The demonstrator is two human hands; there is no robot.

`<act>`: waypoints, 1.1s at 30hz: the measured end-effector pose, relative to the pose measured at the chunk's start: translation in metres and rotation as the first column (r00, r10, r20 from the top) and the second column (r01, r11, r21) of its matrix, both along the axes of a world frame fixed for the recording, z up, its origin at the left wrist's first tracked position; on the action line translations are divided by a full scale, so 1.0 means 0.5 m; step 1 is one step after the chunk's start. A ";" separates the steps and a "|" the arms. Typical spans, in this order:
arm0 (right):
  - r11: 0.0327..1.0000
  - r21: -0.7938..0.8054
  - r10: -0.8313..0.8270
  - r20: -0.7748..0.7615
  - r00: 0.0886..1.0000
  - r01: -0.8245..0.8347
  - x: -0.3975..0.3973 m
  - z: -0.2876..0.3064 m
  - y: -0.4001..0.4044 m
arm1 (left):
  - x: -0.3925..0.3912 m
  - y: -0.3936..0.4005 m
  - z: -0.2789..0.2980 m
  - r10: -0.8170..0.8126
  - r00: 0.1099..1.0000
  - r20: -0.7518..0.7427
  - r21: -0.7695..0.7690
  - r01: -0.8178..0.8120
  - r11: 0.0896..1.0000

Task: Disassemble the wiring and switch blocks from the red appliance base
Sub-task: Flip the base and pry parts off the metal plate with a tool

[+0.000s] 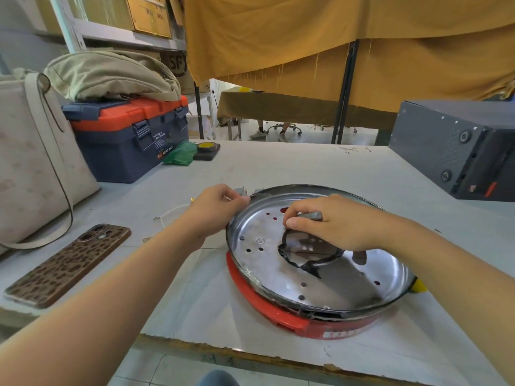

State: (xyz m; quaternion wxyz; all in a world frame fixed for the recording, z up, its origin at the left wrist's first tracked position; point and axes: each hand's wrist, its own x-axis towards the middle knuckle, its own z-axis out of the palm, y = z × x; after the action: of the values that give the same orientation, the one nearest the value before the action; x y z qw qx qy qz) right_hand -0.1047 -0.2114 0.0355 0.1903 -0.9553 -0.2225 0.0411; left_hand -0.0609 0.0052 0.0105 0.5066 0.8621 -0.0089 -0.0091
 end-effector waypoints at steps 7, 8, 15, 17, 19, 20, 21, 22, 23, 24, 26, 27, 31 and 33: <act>0.996 -0.087 0.010 0.037 0.999 -0.007 0.002 0.007 0.013 | -0.014 0.043 0.021 -0.243 0.945 -0.220 0.007 0.251 0.968; 0.996 -0.084 0.006 0.035 0.999 -0.003 0.003 0.007 0.014 | -0.015 0.045 0.020 -0.251 0.944 -0.216 -0.012 0.254 0.967; 0.998 -0.049 -0.030 0.028 0.999 0.032 0.005 0.012 0.007 | -0.004 0.024 0.008 -0.182 0.975 -0.131 -0.120 0.166 0.979; 0.999 0.005 -0.052 -0.001 0.999 0.052 0.006 0.011 0.000 | 0.001 0.017 0.005 -0.184 0.976 -0.116 -0.144 0.166 0.976; 0.993 0.086 -0.074 -0.030 0.997 0.076 0.008 0.010 -0.004 | 0.003 0.013 0.003 -0.199 0.974 -0.113 -0.163 0.179 0.970; 0.985 0.153 -0.075 -0.050 0.996 0.082 0.008 0.010 -0.003 | 0.005 0.011 0.002 -0.201 0.974 -0.106 -0.169 0.182 0.969; 0.965 0.247 -0.063 -0.089 0.994 0.084 0.009 0.011 -0.001 | 0.007 0.009 -0.001 -0.199 0.976 -0.093 -0.175 0.180 0.968; 0.931 0.355 -0.036 -0.142 0.989 0.085 0.010 0.014 0.002 | 0.009 0.006 -0.004 -0.196 0.978 -0.074 -0.184 0.179 0.966; 0.889 0.449 0.000 -0.194 0.981 0.089 0.012 0.018 0.006 | 0.010 0.002 -0.008 -0.194 0.980 -0.049 -0.197 0.181 0.964; 0.850 0.518 0.033 -0.231 0.972 0.094 0.015 0.023 0.009 | 0.011 -0.002 -0.012 -0.193 0.981 -0.024 -0.214 0.184 0.959; 0.804 0.585 0.070 -0.270 0.960 0.106 0.021 0.029 0.016 | 0.015 -0.008 -0.019 -0.187 0.982 0.006 -0.255 0.182 0.950; 0.793 0.598 0.072 -0.282 0.957 0.117 0.024 0.030 0.020 | 0.018 -0.010 -0.021 -0.182 0.983 0.008 -0.274 0.177 0.945; 0.773 0.607 0.012 -0.305 0.952 0.184 0.038 0.027 0.040 | 0.034 -0.014 -0.029 -0.200 0.980 -0.007 -0.342 0.185 0.921; 0.773 0.602 -0.015 -0.297 0.955 0.200 0.047 0.020 0.050 | 0.040 -0.018 -0.033 -0.223 0.975 -0.005 -0.389 0.203 0.898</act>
State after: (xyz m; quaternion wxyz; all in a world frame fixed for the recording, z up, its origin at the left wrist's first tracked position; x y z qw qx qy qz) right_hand -0.0814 -0.1861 0.0456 0.5278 -0.8334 -0.1394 0.0865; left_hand -0.0409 -0.0040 -0.0063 0.6626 0.7386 -0.0922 -0.0839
